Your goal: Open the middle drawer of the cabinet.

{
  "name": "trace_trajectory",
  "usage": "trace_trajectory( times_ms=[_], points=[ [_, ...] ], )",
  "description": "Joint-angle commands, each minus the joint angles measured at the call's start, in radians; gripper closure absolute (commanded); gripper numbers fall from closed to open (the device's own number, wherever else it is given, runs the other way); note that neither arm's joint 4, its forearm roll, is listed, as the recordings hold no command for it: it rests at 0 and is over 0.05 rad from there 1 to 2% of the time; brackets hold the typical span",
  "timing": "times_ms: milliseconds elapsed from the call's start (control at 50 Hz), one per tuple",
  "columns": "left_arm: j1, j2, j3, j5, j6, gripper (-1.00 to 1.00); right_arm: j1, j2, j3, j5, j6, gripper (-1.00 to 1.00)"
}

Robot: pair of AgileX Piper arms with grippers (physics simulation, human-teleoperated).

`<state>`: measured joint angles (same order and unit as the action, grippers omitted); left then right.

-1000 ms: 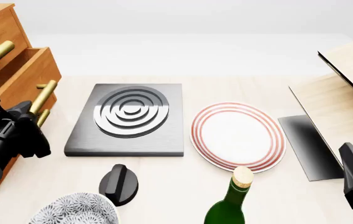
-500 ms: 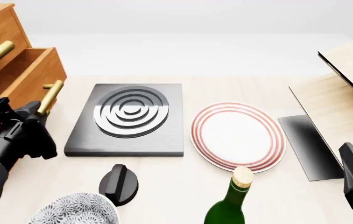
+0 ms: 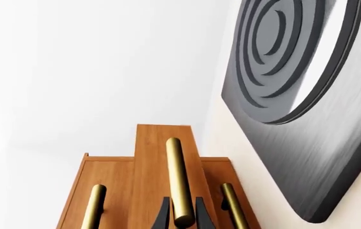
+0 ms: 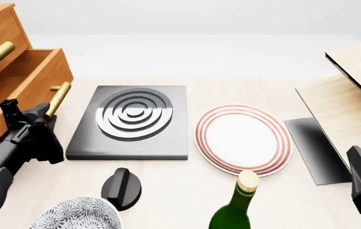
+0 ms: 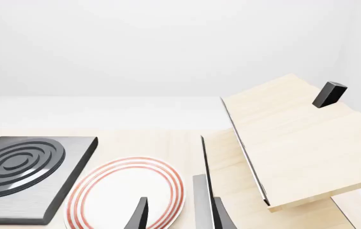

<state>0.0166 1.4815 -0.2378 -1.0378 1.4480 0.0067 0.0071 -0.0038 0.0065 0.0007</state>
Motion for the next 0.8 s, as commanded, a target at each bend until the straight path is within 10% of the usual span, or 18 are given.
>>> trace_trajectory(
  times_ms=[20,700,720,800],
  points=[
    [-0.088,-0.004,-0.034,-0.001,-0.003,1.0,-0.001,0.0,0.001,-0.003,0.0,-1.0],
    [-0.104,0.036,-0.041,-0.014,0.003,1.0,-0.002,0.0,0.001,-0.003,0.0,-1.0],
    [-0.106,0.034,-0.041,-0.013,0.004,-1.0,-0.002,0.0,0.001,-0.003,0.0,-1.0],
    [-0.106,0.028,-0.04,-0.011,0.005,-1.0,-0.002,0.0,0.001,-0.003,0.0,-1.0]
  ],
)
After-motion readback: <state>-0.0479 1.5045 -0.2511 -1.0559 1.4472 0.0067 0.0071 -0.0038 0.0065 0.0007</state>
